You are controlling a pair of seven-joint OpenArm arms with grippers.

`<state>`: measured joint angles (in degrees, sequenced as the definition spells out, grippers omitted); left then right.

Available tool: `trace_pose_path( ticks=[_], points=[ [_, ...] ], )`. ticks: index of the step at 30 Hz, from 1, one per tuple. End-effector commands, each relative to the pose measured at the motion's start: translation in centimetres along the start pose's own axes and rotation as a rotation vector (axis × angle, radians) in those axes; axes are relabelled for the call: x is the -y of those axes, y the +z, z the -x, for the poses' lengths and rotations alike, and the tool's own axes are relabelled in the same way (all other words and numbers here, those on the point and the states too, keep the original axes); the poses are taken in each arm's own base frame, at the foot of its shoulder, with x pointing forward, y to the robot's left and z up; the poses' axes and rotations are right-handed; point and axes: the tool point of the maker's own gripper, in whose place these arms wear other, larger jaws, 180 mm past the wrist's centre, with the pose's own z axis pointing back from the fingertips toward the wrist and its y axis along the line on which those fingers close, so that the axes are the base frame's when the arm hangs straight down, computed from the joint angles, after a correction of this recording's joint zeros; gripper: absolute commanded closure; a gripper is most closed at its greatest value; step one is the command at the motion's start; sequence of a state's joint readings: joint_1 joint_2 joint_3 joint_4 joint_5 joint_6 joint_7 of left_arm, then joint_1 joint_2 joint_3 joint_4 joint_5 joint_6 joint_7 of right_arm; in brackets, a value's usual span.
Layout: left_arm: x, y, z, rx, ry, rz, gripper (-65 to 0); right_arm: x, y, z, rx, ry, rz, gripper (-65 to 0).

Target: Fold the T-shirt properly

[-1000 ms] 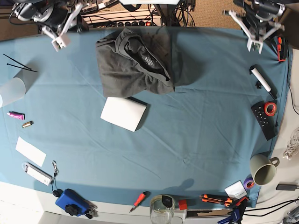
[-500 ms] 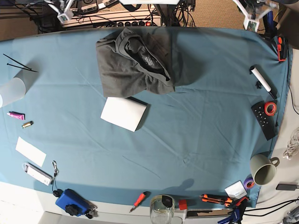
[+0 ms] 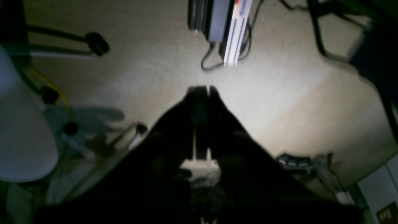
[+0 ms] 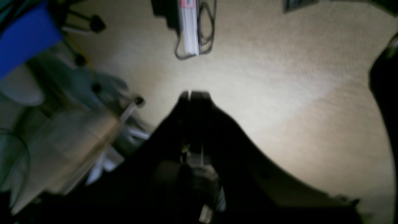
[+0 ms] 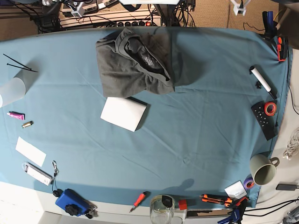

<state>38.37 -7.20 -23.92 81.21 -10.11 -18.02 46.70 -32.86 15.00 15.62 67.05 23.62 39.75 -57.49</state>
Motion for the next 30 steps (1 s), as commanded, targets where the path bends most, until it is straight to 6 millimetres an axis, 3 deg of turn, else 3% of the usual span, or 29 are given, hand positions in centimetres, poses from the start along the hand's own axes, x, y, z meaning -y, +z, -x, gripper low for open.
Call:
trace_pose_path(
  ticks=[1, 9, 13, 20, 30],
  points=[
    [-0.7, -0.5, 0.5, -0.015, 0.0, -0.015, 0.0, 0.6, -0.1, 0.0, -0.007, 0.021, 0.013, 0.0],
    [-0.7, -5.5, -2.2, 0.042, 0.017, -0.01, 0.0, 2.2, -3.9, -2.7, -0.001, 0.144, 0.158, 0.0],
    [-1.5, -6.8, -1.9, 0.057, -0.004, -0.059, 0.0, 3.0, -4.9, -5.1, 0.07, 0.227, 0.242, 0.0],
    [-3.3, -7.5, -1.7, 0.159, -0.048, -0.173, 0.0, 6.1, -4.5, -9.3, 0.263, 0.283, 0.485, 0.0],
    [-3.0, -7.4, -2.4, 0.199, -0.055, -0.166, 0.0, 7.3, -4.2, -9.7, 0.258, 0.255, 0.527, 0.0]
  ],
)
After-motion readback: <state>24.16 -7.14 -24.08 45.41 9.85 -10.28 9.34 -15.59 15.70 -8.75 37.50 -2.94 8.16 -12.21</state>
